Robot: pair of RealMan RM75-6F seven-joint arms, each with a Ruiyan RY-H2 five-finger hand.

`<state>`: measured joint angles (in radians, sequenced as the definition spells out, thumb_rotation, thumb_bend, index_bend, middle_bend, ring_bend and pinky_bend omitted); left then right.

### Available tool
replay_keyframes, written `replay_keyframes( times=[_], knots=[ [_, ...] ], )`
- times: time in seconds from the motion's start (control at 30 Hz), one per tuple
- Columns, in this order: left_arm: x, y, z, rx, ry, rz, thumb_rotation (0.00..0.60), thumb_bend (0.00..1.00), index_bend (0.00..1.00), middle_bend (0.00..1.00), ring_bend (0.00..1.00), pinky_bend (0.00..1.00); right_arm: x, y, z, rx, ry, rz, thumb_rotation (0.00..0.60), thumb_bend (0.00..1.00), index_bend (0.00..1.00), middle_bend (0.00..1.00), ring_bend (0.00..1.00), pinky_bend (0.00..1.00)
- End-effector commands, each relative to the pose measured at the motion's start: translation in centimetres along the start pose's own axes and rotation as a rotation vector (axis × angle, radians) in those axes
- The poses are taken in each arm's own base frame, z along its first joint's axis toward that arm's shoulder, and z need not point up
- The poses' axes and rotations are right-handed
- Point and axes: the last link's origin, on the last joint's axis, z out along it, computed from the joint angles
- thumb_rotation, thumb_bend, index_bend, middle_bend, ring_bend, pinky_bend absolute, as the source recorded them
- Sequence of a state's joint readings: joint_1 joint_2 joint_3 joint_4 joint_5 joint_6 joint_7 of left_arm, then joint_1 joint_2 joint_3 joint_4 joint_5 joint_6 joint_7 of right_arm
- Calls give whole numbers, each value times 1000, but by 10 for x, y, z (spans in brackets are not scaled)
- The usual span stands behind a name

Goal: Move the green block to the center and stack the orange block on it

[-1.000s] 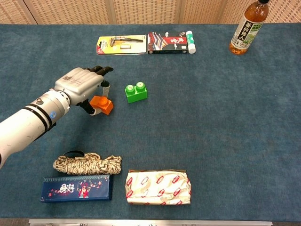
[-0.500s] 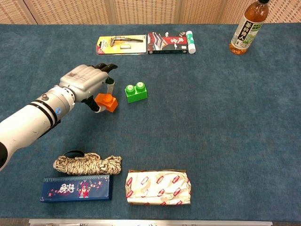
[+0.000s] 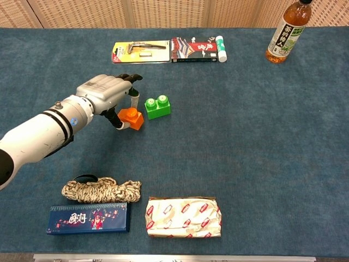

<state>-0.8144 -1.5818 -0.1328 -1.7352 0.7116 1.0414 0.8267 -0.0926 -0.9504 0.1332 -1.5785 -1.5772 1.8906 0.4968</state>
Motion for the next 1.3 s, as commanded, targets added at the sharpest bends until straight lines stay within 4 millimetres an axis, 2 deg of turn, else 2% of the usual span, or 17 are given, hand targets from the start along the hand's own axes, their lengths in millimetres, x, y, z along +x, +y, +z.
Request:
replay_keyframes(
  times=[0.03, 1.3],
  knots=[
    [0, 1, 2, 0, -3, -6, 600, 258, 528, 7, 0, 155, 0, 0, 0, 1, 0, 1, 600, 283, 302, 203, 2, 22],
    [6, -3, 29, 58, 47, -36, 600, 258, 536, 10, 0, 155, -3, 0, 2, -5, -9, 10, 600, 283, 303, 203, 2, 22]
  ],
)
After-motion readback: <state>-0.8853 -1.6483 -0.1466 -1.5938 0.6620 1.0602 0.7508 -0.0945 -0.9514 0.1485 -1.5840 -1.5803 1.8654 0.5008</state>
